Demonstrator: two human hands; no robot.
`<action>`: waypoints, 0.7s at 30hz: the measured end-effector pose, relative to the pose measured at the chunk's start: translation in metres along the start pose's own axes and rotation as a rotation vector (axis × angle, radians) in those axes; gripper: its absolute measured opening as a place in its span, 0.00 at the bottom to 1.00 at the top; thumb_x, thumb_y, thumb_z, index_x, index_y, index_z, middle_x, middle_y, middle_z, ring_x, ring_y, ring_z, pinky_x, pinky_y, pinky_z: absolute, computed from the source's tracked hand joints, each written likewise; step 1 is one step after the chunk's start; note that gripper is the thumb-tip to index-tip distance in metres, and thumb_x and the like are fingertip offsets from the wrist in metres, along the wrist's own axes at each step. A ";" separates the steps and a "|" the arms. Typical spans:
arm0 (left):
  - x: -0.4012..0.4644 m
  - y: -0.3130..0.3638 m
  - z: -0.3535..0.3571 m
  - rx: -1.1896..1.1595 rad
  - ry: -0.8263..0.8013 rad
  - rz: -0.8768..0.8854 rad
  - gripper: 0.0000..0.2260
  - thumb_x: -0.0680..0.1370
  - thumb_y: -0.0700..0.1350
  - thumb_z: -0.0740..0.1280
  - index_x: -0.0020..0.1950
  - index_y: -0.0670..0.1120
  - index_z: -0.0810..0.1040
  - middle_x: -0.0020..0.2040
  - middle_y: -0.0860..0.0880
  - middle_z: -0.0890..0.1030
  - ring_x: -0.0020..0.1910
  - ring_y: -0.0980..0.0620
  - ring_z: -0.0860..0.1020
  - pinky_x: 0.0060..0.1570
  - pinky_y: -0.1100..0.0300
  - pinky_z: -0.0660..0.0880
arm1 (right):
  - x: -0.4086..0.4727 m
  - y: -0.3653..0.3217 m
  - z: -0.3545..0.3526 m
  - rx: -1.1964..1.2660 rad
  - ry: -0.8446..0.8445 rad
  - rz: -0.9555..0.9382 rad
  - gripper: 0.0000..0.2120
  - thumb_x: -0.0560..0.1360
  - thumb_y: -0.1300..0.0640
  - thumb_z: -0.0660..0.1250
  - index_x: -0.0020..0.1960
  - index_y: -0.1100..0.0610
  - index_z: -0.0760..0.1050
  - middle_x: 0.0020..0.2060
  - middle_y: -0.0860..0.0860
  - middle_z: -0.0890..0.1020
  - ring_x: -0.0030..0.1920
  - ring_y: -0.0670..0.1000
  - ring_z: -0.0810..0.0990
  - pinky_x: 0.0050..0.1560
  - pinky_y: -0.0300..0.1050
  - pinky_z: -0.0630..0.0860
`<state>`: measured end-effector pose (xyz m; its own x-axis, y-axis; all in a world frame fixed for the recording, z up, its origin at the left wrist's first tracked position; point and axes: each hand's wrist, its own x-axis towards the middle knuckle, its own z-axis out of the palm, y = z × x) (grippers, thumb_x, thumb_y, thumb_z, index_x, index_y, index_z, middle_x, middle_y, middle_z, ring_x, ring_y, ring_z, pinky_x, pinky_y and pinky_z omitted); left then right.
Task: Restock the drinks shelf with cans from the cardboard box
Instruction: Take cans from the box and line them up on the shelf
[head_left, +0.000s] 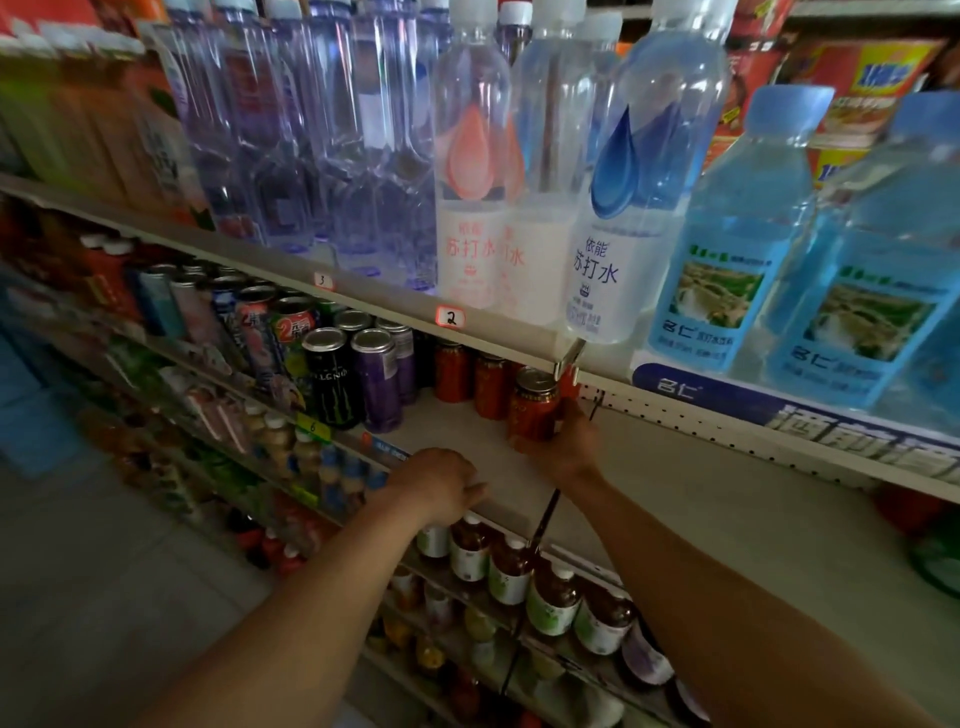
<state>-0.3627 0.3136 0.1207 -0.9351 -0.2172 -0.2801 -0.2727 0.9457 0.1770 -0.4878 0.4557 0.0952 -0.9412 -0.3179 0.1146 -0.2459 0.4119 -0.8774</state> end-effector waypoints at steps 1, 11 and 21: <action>-0.001 0.000 -0.001 -0.016 0.005 -0.004 0.22 0.82 0.60 0.57 0.69 0.48 0.74 0.69 0.48 0.74 0.66 0.48 0.72 0.65 0.56 0.69 | 0.002 0.004 0.003 0.002 0.018 0.019 0.33 0.64 0.54 0.81 0.64 0.54 0.71 0.52 0.46 0.78 0.50 0.46 0.77 0.45 0.37 0.71; 0.006 -0.002 -0.003 -0.007 -0.005 0.000 0.22 0.80 0.61 0.58 0.69 0.50 0.74 0.69 0.50 0.72 0.66 0.48 0.71 0.66 0.54 0.69 | 0.020 0.016 0.016 0.014 0.152 0.082 0.22 0.67 0.51 0.78 0.58 0.52 0.77 0.51 0.49 0.84 0.51 0.51 0.83 0.48 0.39 0.73; 0.014 -0.009 0.005 0.033 -0.024 0.035 0.19 0.84 0.53 0.53 0.69 0.49 0.72 0.69 0.49 0.72 0.65 0.47 0.72 0.66 0.52 0.68 | 0.016 0.007 0.012 0.001 0.056 0.146 0.24 0.72 0.53 0.74 0.65 0.55 0.72 0.60 0.52 0.80 0.60 0.54 0.79 0.52 0.38 0.69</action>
<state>-0.3722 0.3032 0.1109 -0.9380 -0.1786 -0.2971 -0.2322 0.9601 0.1560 -0.5023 0.4431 0.0850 -0.9783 -0.2067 0.0110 -0.1050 0.4498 -0.8869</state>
